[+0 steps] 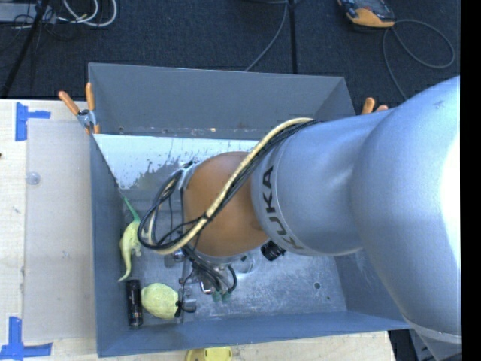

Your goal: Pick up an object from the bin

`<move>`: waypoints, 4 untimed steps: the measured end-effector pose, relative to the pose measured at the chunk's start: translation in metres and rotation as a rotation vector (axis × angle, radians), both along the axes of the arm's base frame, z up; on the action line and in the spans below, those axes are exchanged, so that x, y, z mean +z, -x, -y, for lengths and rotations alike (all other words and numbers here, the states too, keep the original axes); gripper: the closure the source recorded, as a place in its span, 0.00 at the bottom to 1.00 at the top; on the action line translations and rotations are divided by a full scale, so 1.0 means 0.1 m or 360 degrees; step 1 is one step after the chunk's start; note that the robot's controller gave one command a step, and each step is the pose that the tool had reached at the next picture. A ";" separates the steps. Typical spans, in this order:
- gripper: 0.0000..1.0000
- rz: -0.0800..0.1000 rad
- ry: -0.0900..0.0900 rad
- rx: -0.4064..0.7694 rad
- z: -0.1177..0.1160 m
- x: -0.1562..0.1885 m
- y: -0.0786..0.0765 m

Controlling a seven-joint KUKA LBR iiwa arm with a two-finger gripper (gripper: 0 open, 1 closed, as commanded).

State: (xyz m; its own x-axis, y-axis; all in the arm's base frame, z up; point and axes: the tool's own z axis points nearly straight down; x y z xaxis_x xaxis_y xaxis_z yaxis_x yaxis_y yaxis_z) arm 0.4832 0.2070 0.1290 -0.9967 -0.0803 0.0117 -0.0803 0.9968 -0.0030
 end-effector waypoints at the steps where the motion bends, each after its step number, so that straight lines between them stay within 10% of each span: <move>1: 1.00 0.0003 0.0007 -0.0243 -0.09 -0.48 0.01; 4: 1.00 -0.0001 0.0007 -0.0104 -0.14 0.42 0.07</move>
Offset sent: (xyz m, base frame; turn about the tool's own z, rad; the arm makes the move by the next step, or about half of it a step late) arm 0.0000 0.0000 0.0000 0.0000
